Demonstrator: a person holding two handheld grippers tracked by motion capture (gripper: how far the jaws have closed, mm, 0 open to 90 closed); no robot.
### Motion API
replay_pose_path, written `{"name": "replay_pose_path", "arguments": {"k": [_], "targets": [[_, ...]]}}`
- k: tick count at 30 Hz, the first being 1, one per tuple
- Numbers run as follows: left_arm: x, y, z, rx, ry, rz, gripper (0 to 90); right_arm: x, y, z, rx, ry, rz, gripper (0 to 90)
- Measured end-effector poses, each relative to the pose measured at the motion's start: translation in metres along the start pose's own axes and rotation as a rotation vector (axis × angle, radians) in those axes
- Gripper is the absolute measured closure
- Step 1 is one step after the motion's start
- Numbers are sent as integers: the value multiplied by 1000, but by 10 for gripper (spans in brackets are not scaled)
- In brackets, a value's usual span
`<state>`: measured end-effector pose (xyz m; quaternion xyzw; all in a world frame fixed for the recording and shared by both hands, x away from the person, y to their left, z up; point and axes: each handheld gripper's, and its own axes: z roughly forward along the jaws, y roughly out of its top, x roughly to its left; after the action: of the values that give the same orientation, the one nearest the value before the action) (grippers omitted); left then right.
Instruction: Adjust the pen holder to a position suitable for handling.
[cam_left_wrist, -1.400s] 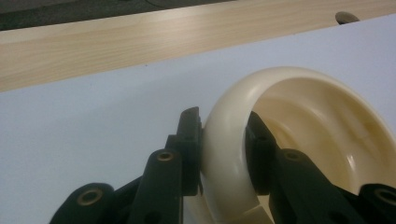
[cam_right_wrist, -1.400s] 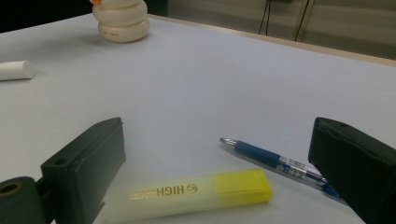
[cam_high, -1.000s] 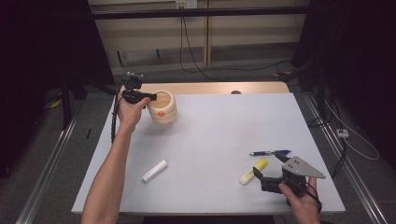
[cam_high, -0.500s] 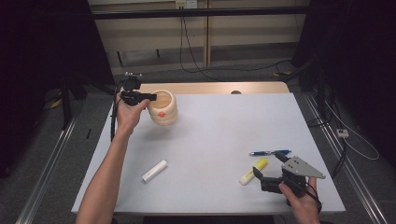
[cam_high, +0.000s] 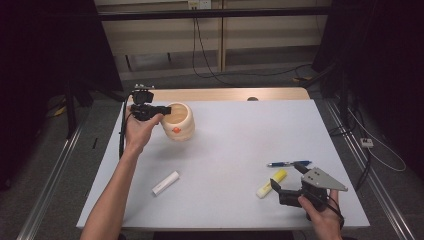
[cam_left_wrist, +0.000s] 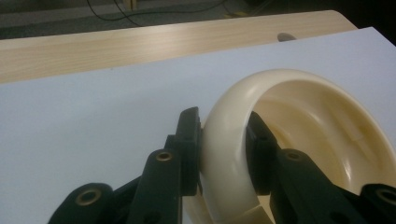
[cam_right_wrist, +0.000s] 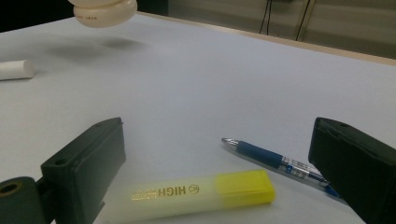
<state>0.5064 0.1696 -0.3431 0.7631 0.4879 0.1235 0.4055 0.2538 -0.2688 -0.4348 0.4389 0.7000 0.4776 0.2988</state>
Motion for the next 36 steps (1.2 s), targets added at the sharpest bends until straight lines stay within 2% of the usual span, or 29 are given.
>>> {"name": "replay_pose_path", "arguments": {"k": [9, 14, 19, 22, 29, 34, 36], "targets": [[-27, 4, -7, -11, -42, 38, 721, 0, 0, 1, -2, -1, 0, 34], [-40, 5, -5, 1, -62, 53, 721, 0, 1, 2, -3, 8, -3, 34], [-53, 7, 3, 21, -78, 44, 722, 1, 2, 6, -3, 19, -8, 35], [-62, 8, 10, 20, -104, 34, 722, 1, 2, 5, -3, 18, -8, 35], [-83, 12, 19, 33, -124, 33, 723, 1, 2, 4, -4, 19, -7, 34], [-93, 11, 26, 54, -111, 51, 723, 1, 2, 4, -4, 21, -9, 34], [-95, 9, 30, 58, -110, 45, 723, 1, 2, 4, -4, 21, -8, 34]]}}
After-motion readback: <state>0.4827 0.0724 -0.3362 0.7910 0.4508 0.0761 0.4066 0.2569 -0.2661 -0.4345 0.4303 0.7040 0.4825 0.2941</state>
